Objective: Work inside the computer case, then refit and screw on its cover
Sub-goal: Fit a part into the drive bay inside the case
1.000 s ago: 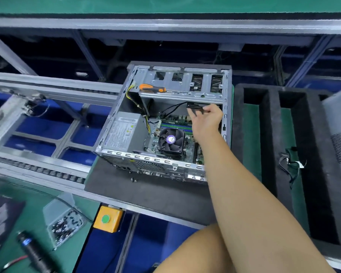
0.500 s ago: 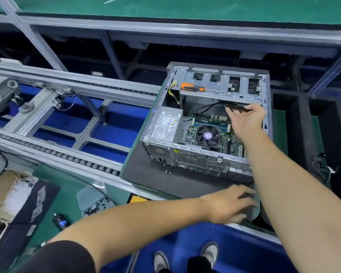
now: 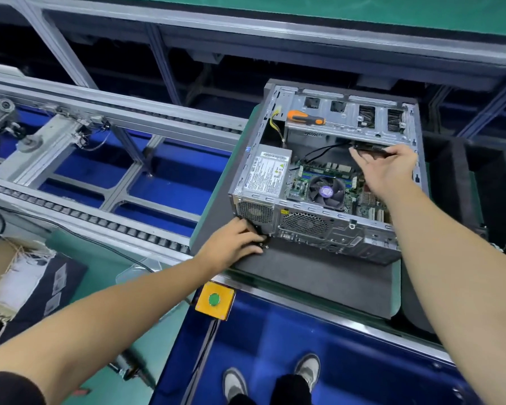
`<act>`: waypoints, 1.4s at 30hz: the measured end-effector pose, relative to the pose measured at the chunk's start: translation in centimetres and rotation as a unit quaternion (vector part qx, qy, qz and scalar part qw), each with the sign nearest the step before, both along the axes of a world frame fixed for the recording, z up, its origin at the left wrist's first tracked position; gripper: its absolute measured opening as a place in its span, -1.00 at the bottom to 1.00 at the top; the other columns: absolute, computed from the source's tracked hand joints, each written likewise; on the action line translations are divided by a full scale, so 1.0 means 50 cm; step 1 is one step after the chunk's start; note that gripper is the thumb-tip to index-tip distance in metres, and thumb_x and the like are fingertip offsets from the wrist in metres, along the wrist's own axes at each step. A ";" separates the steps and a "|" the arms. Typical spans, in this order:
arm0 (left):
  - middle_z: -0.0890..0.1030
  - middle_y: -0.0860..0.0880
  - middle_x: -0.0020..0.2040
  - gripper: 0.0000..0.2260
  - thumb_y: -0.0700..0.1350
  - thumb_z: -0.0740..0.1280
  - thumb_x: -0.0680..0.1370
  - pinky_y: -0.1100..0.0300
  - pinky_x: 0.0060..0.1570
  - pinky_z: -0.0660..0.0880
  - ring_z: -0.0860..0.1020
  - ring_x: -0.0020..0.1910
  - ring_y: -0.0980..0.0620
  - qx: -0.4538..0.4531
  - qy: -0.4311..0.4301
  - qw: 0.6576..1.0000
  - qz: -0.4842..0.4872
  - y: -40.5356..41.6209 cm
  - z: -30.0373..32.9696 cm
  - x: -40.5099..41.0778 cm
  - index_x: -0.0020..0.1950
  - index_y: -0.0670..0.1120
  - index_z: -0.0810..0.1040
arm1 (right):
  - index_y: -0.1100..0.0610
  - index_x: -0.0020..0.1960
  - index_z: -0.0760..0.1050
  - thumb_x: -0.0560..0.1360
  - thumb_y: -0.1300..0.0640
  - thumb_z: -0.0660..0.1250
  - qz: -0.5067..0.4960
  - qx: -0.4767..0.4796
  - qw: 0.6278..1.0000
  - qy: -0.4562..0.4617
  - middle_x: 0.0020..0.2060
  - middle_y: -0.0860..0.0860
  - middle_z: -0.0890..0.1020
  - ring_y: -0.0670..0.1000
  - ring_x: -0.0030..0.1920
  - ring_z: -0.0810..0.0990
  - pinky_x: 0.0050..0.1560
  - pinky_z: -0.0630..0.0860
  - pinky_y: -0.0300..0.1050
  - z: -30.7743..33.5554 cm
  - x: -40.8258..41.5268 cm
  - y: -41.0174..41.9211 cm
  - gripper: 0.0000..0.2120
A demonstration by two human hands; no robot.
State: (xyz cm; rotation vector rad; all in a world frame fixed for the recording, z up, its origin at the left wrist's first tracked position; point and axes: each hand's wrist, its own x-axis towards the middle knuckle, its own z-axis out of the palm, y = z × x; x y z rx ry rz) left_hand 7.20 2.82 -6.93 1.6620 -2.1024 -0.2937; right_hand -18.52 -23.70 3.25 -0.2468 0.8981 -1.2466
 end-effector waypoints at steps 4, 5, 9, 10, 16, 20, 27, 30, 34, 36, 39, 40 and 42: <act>0.67 -0.03 -0.06 -0.80 0.05 0.45 0.56 0.01 -0.03 0.54 0.55 -0.05 -0.17 -0.048 -0.027 0.998 0.012 -0.020 -0.011 -0.035 0.02 -0.06 0.74 | 0.10 0.65 -0.25 0.29 0.38 0.05 0.016 -0.012 1.000 0.009 0.62 0.22 -0.04 0.42 0.56 0.12 0.29 0.48 0.42 0.006 -0.001 0.003 -0.01; 0.66 -0.02 -0.06 -0.80 0.06 0.42 0.58 -0.01 -0.05 0.54 0.54 -0.06 -0.17 -0.053 -0.036 0.998 0.019 -0.022 -0.014 -0.039 0.01 -0.04 0.74 | 0.12 0.65 -0.23 0.24 0.36 0.09 0.020 -0.015 1.000 0.011 0.61 0.24 -0.01 0.43 0.55 0.14 0.29 0.48 0.41 0.007 -0.001 0.003 0.03; 0.65 0.04 -0.08 -0.72 0.11 0.28 0.64 -0.03 -0.11 0.51 0.51 -0.10 -0.10 -0.060 -0.035 0.997 0.023 -0.017 -0.008 -0.046 -0.02 0.00 0.71 | 0.23 0.64 -0.13 0.38 0.38 0.02 0.019 -0.021 0.999 0.029 0.59 0.27 0.08 0.46 0.47 0.27 0.29 0.48 0.40 0.001 -0.002 0.005 -0.16; 0.64 0.04 -0.09 -0.74 0.10 0.29 0.64 -0.02 -0.12 0.50 0.51 -0.11 -0.09 -0.060 -0.031 0.998 0.019 -0.017 0.002 -0.046 -0.02 -0.02 0.70 | 0.22 0.64 -0.13 0.41 0.37 0.00 0.018 -0.020 0.999 0.035 0.59 0.28 0.10 0.47 0.41 0.32 0.29 0.48 0.39 0.002 0.000 0.004 -0.20; 0.64 0.02 -0.04 -0.81 -0.07 0.32 0.65 0.15 0.02 0.41 0.43 -0.05 -0.03 -0.153 -0.004 0.982 -0.107 -0.008 0.084 -0.075 0.04 -0.12 0.69 | 0.18 0.64 -0.14 0.52 0.34 -0.02 0.012 0.005 1.000 0.021 0.55 0.28 0.19 0.42 0.50 0.27 0.40 0.41 0.34 -0.010 -0.006 -0.014 -0.29; 0.51 0.09 -0.01 -0.91 -0.16 0.24 0.69 0.12 0.08 0.30 0.43 -0.03 0.01 -0.206 0.075 0.965 -0.144 -0.069 0.207 -0.128 0.14 -0.04 0.52 | 0.27 0.47 0.24 0.59 0.30 0.06 0.024 0.008 1.000 -0.004 0.18 0.27 0.53 0.32 0.27 0.57 0.27 0.56 0.21 -0.008 -0.004 -0.014 -0.55; 0.45 0.13 -0.02 -0.86 -0.14 0.25 0.68 0.32 -0.04 0.40 0.44 -0.02 0.05 -0.122 0.167 0.978 0.038 -0.402 0.348 -0.157 0.16 -0.13 0.57 | 0.20 0.15 0.35 0.60 0.36 0.20 0.002 0.042 0.999 0.005 0.08 0.25 0.55 0.24 0.13 0.63 0.26 0.57 0.22 -0.017 0.020 -0.047 -0.83; 0.54 -0.08 0.02 -0.86 -0.18 0.25 0.69 0.12 0.01 0.45 0.49 -0.03 -0.04 -0.046 0.132 0.989 0.044 -0.522 0.339 -0.153 0.17 -0.18 0.57 | 0.18 0.04 0.34 0.56 0.36 0.24 -0.033 0.077 0.996 0.016 -0.07 0.19 0.53 0.18 -0.12 0.59 0.17 0.61 0.22 -0.025 0.042 -0.069 -0.86; 0.52 -0.16 0.01 -0.91 -0.20 0.26 0.68 0.02 -0.06 0.46 0.49 -0.04 -0.18 0.055 0.102 0.993 0.013 -0.608 0.300 -0.173 0.15 -0.19 0.51 | 0.17 0.06 0.35 0.52 0.33 0.27 -0.057 0.100 0.993 -0.004 -0.10 0.14 0.52 0.17 -0.12 0.58 -0.07 0.64 0.09 -0.048 0.055 -0.084 -0.82; 0.54 -0.14 -0.02 -0.96 -0.18 0.28 0.68 -0.06 -0.07 0.49 0.51 -0.06 -0.20 0.081 0.104 0.991 0.013 -0.628 0.289 -0.185 0.09 -0.14 0.48 | 0.17 -0.02 0.39 0.51 0.32 0.28 -0.055 0.106 0.993 -0.011 -0.12 0.14 0.54 0.16 -0.12 0.61 -0.08 0.64 0.06 -0.055 0.056 -0.086 -0.88; 0.58 -0.05 -0.02 -0.98 -0.19 0.35 0.64 -0.09 0.04 0.49 0.52 -0.03 -0.09 0.088 0.065 0.994 -0.011 -0.650 0.287 -0.195 0.02 -0.13 0.54 | 0.19 0.01 0.39 0.50 0.33 0.29 -0.062 0.111 0.992 -0.014 -0.13 0.14 0.56 0.14 -0.13 0.63 -0.14 0.64 0.01 -0.058 0.057 -0.088 -0.87; 0.59 -0.05 -0.03 -0.97 -0.20 0.38 0.62 -0.09 0.08 0.46 0.50 -0.02 -0.08 0.087 0.046 0.995 -0.019 -0.655 0.289 -0.196 0.01 -0.16 0.59 | 0.19 0.05 0.39 0.50 0.33 0.29 -0.065 0.114 0.991 -0.018 -0.11 0.15 0.56 0.15 -0.12 0.63 -0.16 0.64 0.01 -0.058 0.057 -0.088 -0.83; 0.60 -0.08 -0.06 -0.93 -0.20 0.45 0.57 -0.08 0.13 0.41 0.48 0.00 -0.12 0.077 0.004 0.996 -0.038 -0.664 0.294 -0.196 -0.03 -0.20 0.66 | 0.19 0.13 0.39 0.49 0.33 0.30 -0.069 0.118 0.990 -0.023 -0.07 0.16 0.56 0.16 -0.08 0.63 -0.17 0.63 0.00 -0.057 0.057 -0.088 -0.76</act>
